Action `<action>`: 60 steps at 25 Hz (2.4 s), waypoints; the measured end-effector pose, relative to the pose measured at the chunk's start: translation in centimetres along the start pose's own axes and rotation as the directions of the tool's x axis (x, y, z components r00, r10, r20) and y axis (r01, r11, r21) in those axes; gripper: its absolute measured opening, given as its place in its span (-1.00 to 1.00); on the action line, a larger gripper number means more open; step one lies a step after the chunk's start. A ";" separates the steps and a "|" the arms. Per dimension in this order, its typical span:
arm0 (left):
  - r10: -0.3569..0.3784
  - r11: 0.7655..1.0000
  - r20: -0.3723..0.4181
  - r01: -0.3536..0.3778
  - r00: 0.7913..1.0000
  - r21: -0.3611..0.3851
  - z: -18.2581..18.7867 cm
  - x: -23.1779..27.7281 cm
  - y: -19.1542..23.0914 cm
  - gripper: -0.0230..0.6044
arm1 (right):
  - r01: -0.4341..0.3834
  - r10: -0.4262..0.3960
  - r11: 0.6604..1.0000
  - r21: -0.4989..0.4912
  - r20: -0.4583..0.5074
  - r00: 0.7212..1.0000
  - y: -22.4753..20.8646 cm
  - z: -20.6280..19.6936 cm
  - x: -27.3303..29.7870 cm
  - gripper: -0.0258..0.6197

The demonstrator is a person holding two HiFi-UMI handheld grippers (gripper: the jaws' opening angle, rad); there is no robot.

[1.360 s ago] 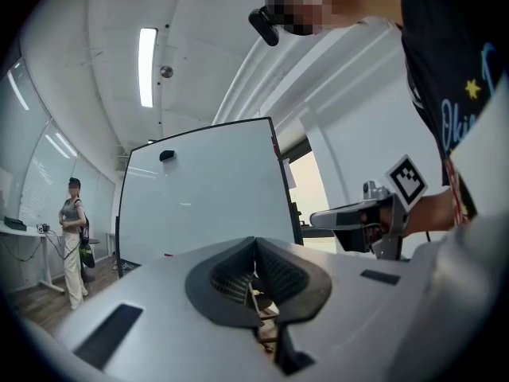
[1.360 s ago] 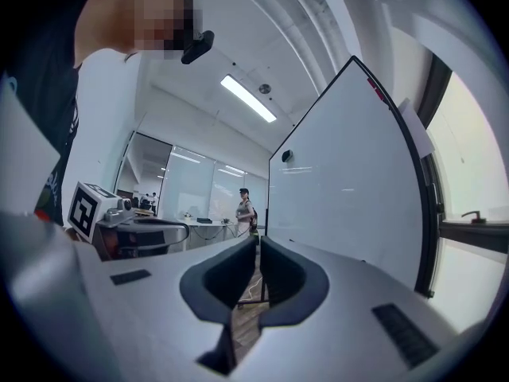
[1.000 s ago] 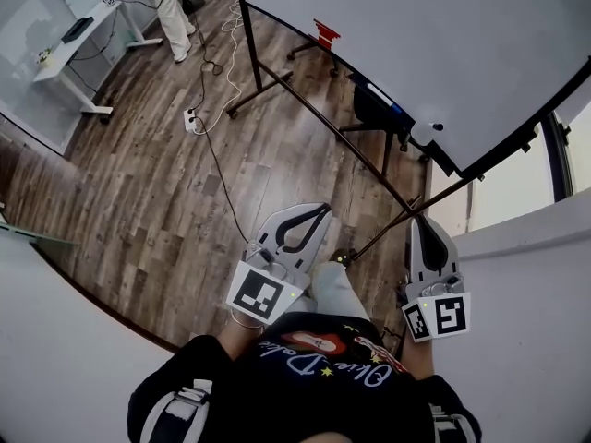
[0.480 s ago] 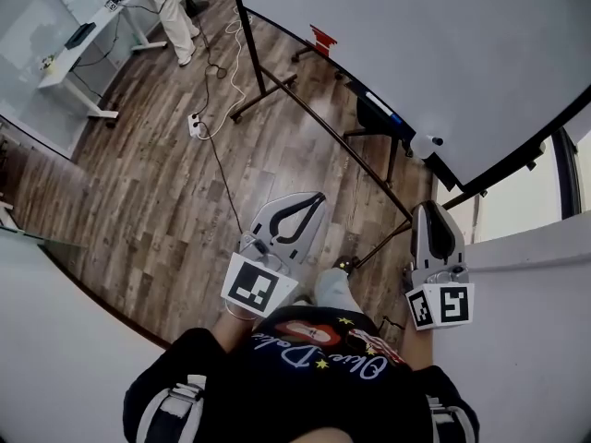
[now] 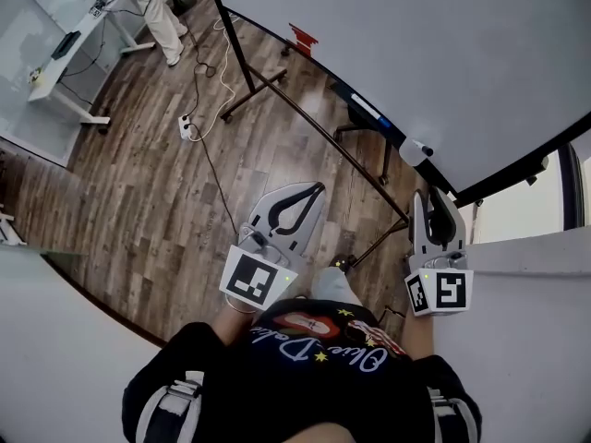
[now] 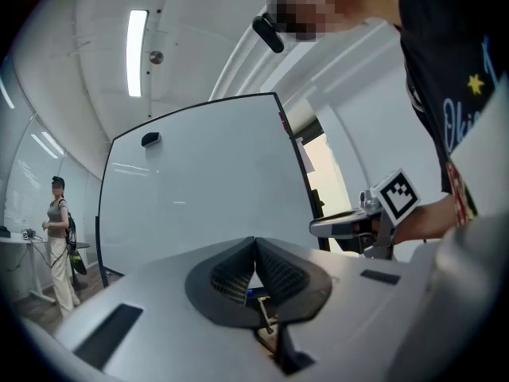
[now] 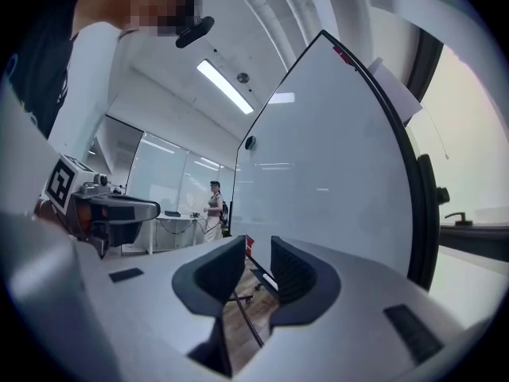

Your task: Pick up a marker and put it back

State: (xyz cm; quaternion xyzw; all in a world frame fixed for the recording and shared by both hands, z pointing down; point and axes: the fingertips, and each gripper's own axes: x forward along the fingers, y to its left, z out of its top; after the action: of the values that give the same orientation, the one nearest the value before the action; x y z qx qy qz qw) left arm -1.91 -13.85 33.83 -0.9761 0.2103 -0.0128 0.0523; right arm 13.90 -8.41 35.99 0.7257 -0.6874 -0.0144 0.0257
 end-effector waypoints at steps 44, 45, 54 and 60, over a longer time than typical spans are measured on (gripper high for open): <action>-0.103 0.994 -0.061 0.106 0.993 0.041 -2.2 11.8 3.2 -0.91 | 0.161 -0.186 0.978 -0.130 -0.207 0.961 -9.3 -9.7 10.5 -0.69; -0.107 0.993 -0.063 0.110 0.992 0.040 -2.3 11.9 3.3 -0.91 | 0.163 -0.188 0.978 -0.130 -0.208 0.960 -9.3 -9.6 10.6 -0.70; -0.112 0.993 -0.049 0.114 0.993 0.042 -1.7 12.5 6.1 -0.91 | 0.182 -0.210 0.973 -0.145 -0.212 0.955 -9.6 -8.0 10.9 -0.70; -0.111 0.994 -0.032 0.111 0.993 0.011 -1.7 13.0 7.7 -0.91 | 0.205 -0.235 0.966 -0.155 -0.208 0.949 -9.6 -6.5 10.5 -0.70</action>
State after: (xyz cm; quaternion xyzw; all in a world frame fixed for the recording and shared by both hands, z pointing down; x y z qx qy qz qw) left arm 6.71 -26.36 34.69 -0.9857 0.1563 -0.0323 0.0544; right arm 24.36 -18.29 42.05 0.7916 -0.5922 0.0199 0.1490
